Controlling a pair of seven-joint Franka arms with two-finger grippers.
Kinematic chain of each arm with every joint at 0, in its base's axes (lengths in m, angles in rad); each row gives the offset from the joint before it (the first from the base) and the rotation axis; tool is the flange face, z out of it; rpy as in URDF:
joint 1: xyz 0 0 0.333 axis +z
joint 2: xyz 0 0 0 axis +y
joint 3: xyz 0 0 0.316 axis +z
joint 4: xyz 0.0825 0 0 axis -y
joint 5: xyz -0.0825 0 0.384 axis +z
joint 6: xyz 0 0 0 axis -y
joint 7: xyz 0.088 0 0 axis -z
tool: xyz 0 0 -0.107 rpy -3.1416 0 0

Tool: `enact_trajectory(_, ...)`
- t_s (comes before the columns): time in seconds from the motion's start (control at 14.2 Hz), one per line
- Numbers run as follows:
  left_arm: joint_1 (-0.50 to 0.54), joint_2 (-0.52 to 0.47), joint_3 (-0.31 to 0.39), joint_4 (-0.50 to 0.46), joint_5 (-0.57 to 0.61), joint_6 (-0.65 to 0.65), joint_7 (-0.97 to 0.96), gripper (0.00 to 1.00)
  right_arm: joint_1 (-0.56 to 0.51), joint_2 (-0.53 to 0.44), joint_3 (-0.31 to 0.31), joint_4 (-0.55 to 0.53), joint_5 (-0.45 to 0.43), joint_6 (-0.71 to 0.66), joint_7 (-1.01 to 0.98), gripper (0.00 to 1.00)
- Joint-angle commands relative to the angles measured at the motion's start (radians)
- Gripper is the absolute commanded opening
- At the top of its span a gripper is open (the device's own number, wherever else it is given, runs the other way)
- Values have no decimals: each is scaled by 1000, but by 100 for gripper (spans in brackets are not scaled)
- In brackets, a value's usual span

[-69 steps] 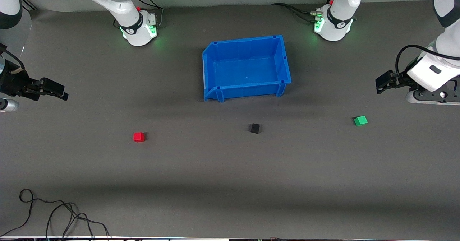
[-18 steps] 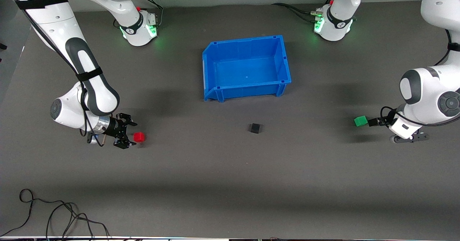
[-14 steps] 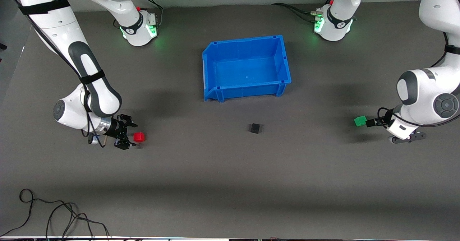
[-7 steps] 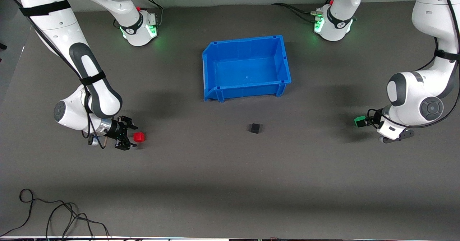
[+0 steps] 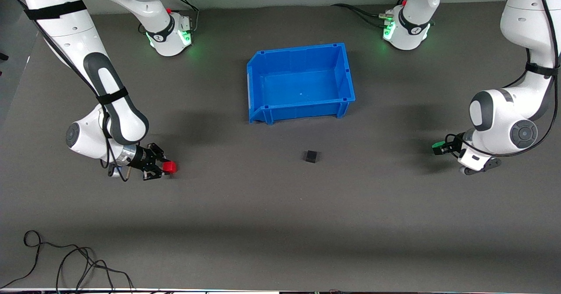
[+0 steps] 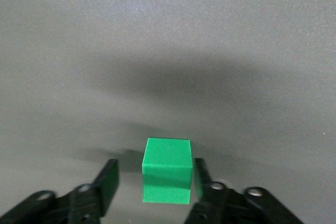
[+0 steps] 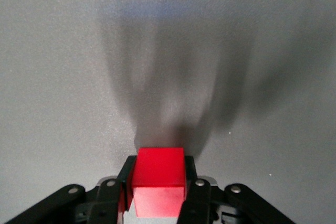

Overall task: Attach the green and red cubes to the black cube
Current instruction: 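Close the right gripper on the red cube while the left gripper grasps green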

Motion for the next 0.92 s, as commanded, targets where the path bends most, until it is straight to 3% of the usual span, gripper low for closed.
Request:
enact_trajectory(0.0, -14, -5, 6, -1, -13, 7, -17, 25, 4, 14, 1, 20, 36, -5, -31, 30)
enact_trajectory(0.21, -16, -5, 6, 5, -91, 3, -21, 13, 4, 12, 1, 22, 34, -7, -31, 30)
enact_trajectory(0.42, -63, -14, 4, 14, -188, -14, -178, 1, 2, 9, 0, 39, 36, -37, -31, 30)
enact_trajectory(0.85, -351, 7, 4, 139, -191, -74, -985, 0, 57, -42, -3, 108, 33, -178, 106, 30)
